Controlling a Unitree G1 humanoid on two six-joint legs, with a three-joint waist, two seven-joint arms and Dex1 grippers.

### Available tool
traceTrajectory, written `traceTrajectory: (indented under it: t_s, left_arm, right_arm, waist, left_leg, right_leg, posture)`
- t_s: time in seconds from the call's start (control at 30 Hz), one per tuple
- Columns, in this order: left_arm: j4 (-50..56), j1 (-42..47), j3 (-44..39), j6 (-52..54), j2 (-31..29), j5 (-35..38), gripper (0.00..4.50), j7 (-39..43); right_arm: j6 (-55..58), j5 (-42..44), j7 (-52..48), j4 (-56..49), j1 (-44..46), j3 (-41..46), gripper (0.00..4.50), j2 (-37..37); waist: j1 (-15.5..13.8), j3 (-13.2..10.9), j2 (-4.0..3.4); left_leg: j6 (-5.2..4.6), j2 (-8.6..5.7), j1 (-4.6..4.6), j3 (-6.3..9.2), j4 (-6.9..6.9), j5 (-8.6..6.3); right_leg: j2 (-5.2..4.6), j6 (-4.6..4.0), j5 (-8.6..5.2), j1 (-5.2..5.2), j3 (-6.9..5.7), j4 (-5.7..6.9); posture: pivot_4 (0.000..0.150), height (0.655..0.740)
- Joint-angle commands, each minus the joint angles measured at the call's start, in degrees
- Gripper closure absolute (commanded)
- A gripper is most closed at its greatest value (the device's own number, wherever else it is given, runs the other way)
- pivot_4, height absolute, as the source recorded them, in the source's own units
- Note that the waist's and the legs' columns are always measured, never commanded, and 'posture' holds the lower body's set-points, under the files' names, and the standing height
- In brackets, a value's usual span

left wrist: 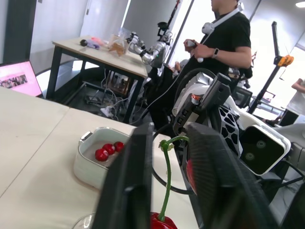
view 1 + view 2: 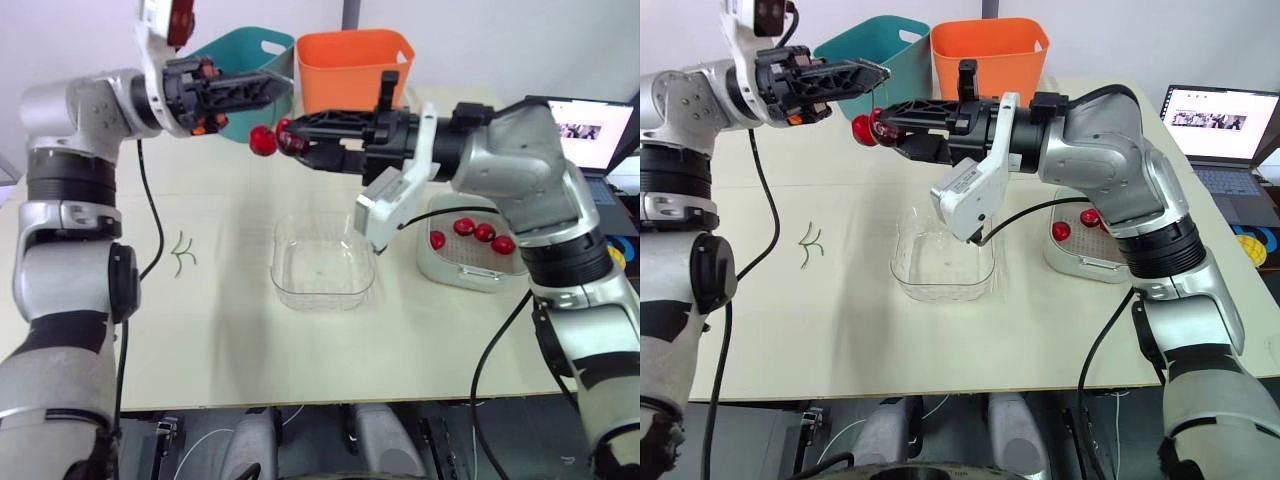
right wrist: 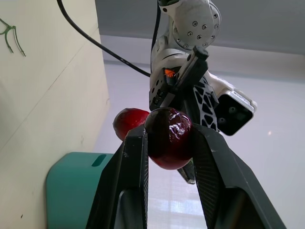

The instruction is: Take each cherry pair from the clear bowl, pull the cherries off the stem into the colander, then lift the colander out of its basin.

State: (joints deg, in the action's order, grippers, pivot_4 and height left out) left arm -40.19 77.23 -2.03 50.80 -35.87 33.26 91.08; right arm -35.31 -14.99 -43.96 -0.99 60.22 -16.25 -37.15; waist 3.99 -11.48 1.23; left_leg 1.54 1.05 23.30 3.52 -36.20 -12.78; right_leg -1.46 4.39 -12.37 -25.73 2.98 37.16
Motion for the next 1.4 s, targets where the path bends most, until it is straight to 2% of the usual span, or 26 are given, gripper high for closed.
traceTrajectory:
  t_s: [0.03, 0.27, 0.43, 0.6, 0.7, 0.77, 0.83, 0.9, 0.97, 1.1, 1.2, 1.4]
  left_arm:
    - [2.1, 0.7, -1.7, 0.2, -0.8, 1.0, 4.44, 0.5]
    - [1.5, 1.0, -2.1, -0.4, -1.1, 0.7, 4.44, -0.2]
    - [1.1, 1.1, -2.8, -2.8, -2.0, -0.2, 4.5, -1.3]
    - [1.5, 0.7, -2.9, -8.5, -2.2, -2.1, 4.5, -3.3]
    - [2.4, -0.2, -2.9, -12.2, -1.8, -3.4, 4.5, -5.0]
    - [3.7, -1.0, -2.8, -13.8, -1.5, -3.8, 4.5, -5.6]
    - [5.5, -2.0, -2.5, -15.1, -1.1, -4.2, 4.5, -6.3]
    - [7.1, -3.0, -2.2, -15.9, -0.7, -4.4, 4.5, -6.8]
    - [8.4, -3.8, -2.0, -16.3, -0.4, -4.6, 4.5, -7.3]
    - [10.2, -4.8, -2.0, -16.5, 0.3, -4.4, 4.5, -8.3]
    - [11.9, -5.5, -1.5, -16.7, 0.9, -4.3, 4.5, -8.7]
    - [14.8, -7.0, -1.1, -15.2, 0.7, -3.6, 4.5, -8.3]
  right_arm:
    - [0.2, 0.2, 1.2, -0.9, 1.5, 2.2, 3.45, 0.2]
    - [0.2, -0.2, 1.2, -0.7, 1.4, 2.2, 3.45, -0.1]
    - [3.5, 1.9, -0.6, -1.6, -0.9, 3.2, 1.9, -1.7]
    - [21.3, 12.2, -4.6, -7.0, -6.5, 6.9, 0.1, -2.1]
    - [39.7, 20.4, -5.9, -12.1, -9.5, 9.4, 0.05, -1.7]
    - [61.4, 30.0, -4.8, -16.8, -9.3, 11.4, 0.05, -0.8]
    - [86.8, 43.2, -0.4, -18.6, -5.3, 16.4, 0.05, 3.1]
    - [103.2, 51.8, 3.1, -18.1, -1.3, 21.5, 0.05, 7.2]
    - [115.0, 55.1, 6.2, -17.1, 1.6, 25.6, 0.05, 10.8]
    - [126.7, 57.5, 12.0, -14.4, 5.1, 31.5, 0.05, 17.5]
    - [127.8, 60.8, 16.4, -10.2, 6.4, 33.5, 0.05, 20.5]
    - [127.8, 60.4, 23.1, -6.7, 8.4, 35.8, 0.05, 22.7]
  waist:
    - [0.0, 0.0, 0.0]
    - [0.0, 0.0, 0.0]
    - [0.0, 0.0, 0.0]
    - [-0.1, 0.0, 0.0]
    - [-0.2, 0.0, 0.0]
    - [-0.1, 0.0, 0.0]
    - [0.0, 0.0, 0.0]
    - [0.0, 0.0, -0.02]
    - [-0.2, 0.0, -0.02]
    - [-0.5, 0.0, -0.02]
    - [-0.8, 0.0, -0.02]
    - [-0.7, 0.0, -0.02]
  left_leg:
    - [0.0, 0.0, 0.0, 0.0, 0.0, 0.0]
    - [0.0, 0.0, 0.0, 0.0, 0.0, 0.0]
    - [0.0, 0.0, 0.0, 0.0, 0.0, 0.0]
    - [0.0, 0.0, 0.0, 0.0, -0.02, 0.0]
    - [0.0, -0.01, 0.0, 0.01, -0.02, 0.0]
    - [0.0, 0.0, -0.01, 0.01, -0.03, 0.0]
    - [-0.01, 0.01, -0.03, 0.02, -0.03, 0.01]
    - [-0.01, 0.02, -0.06, 0.01, -0.03, 0.01]
    - [-0.01, 0.03, -0.07, 0.05, -0.02, 0.01]
    - [-0.02, 0.01, -0.02, 0.06, -0.02, 0.0]
    - [-0.02, 0.0, 0.0, 0.05, -0.02, 0.0]
    - [-0.02, 0.0, 0.01, 0.04, 0.0, 0.0]
  right_leg:
    - [0.0, 0.0, 0.0, 0.0, 0.0, 0.0]
    - [0.0, 0.0, 0.0, 0.0, 0.0, 0.0]
    - [0.0, 0.0, 0.0, 0.0, 0.0, 0.0]
    - [-0.02, 0.0, 0.0, 0.02, 0.0, 0.01]
    - [-0.03, -0.01, 0.01, 0.03, 0.0, 0.03]
    - [-0.03, -0.01, 0.01, 0.03, 0.0, 0.04]
    - [-0.04, -0.02, 0.01, 0.03, 0.0, 0.08]
    - [-0.04, -0.04, 0.02, 0.02, 0.01, 0.14]
    - [-0.03, -0.05, 0.02, 0.02, -0.01, 0.19]
    - [-0.05, -0.04, 0.02, 0.02, -0.03, 0.11]
    - [-0.06, -0.03, 0.03, 0.02, -0.03, 0.08]
    - [-0.06, -0.02, 0.03, 0.01, -0.03, 0.07]
  posture:
    - [0.15, 0.74]
    - [0.15, 0.74]
    - [0.15, 0.74]
    - [0.15, 0.74]
    - [0.15, 0.74]
    - [0.15, 0.74]
    - [0.15, 0.74]
    - [0.15, 0.74]
    - [0.15, 0.74]
    - [0.15, 0.74]
    - [0.15, 0.74]
    - [0.15, 0.74]
